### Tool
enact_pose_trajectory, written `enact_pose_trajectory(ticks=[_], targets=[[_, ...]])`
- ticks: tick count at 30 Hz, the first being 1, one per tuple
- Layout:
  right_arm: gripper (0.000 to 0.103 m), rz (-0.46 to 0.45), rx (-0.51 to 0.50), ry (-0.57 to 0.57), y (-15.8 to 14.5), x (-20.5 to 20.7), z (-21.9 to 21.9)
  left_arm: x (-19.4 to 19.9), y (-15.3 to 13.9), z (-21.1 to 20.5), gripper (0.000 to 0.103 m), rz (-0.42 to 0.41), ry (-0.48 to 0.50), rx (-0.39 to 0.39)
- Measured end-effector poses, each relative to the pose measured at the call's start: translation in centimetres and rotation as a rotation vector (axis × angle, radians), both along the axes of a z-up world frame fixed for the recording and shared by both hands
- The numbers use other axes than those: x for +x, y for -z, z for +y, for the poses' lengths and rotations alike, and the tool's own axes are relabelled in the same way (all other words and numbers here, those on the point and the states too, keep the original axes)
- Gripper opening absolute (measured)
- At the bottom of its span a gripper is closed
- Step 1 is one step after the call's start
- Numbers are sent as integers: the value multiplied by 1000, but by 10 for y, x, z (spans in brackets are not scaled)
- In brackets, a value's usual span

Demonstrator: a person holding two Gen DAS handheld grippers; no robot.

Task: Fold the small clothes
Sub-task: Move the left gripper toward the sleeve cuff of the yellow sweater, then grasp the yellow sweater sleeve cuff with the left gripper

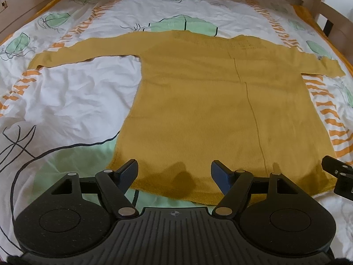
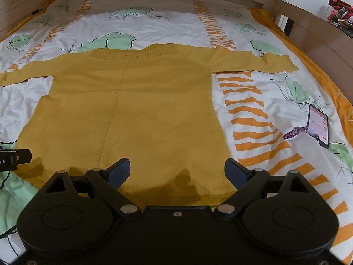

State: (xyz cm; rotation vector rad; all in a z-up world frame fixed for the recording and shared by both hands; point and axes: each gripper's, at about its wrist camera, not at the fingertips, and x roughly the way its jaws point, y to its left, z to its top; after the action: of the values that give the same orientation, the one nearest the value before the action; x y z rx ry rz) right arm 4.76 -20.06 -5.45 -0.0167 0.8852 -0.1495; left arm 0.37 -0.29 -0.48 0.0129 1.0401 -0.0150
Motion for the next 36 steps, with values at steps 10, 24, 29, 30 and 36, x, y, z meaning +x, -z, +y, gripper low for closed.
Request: enact_pose_trajectory(ticks=[10, 24, 29, 30, 36], targets=[[93, 42, -15, -17, 6, 12, 6, 9, 7, 2, 72, 19, -8, 8], [93, -6, -16, -90, 17, 62, 32, 61, 11, 42, 72, -29, -90, -74], [92, 23, 26, -133, 24, 84, 41, 90, 13, 66, 72, -48, -109, -35], [92, 35, 34, -145, 25, 89, 44, 96, 13, 72, 72, -53, -114, -30], [92, 88, 99, -201, 31, 122, 61, 135, 8, 114, 72, -118, -158, -11]])
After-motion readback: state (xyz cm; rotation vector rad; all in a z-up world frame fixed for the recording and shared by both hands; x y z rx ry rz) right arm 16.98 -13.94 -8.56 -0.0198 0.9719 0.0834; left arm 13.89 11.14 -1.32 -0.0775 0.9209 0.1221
